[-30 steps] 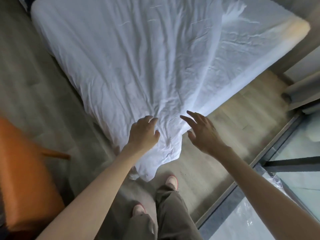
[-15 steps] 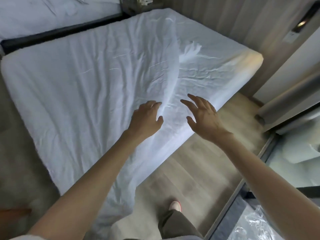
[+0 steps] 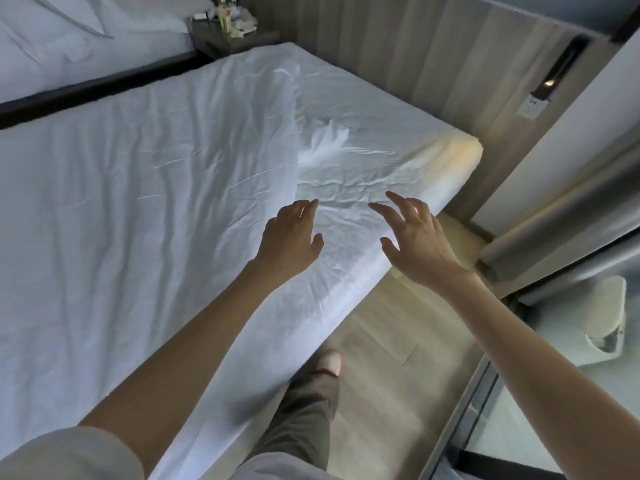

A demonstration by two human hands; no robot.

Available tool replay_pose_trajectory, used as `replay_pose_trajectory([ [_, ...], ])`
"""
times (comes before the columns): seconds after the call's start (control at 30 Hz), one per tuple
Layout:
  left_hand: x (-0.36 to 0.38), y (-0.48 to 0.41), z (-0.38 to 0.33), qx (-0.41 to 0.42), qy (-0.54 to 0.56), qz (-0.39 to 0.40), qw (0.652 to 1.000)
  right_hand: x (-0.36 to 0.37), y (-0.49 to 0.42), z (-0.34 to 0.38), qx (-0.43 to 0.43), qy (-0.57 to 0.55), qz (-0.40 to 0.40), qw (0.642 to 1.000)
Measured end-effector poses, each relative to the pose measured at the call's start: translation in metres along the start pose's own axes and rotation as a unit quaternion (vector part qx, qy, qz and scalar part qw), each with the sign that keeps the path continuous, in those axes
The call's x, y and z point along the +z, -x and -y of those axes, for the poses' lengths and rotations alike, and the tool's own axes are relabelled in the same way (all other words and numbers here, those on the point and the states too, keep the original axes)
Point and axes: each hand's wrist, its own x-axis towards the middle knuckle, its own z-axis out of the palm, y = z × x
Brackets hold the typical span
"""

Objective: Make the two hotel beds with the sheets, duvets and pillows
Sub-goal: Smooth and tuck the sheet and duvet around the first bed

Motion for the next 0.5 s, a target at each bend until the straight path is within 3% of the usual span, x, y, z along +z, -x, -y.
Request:
replay_pose_trajectory([
  [0.5,0.06,-0.302,-0.004,-0.06,-0.034,0.017,0.998,0.026,-0.257,-0.181,-0.04,0.007,0.033,0.999],
])
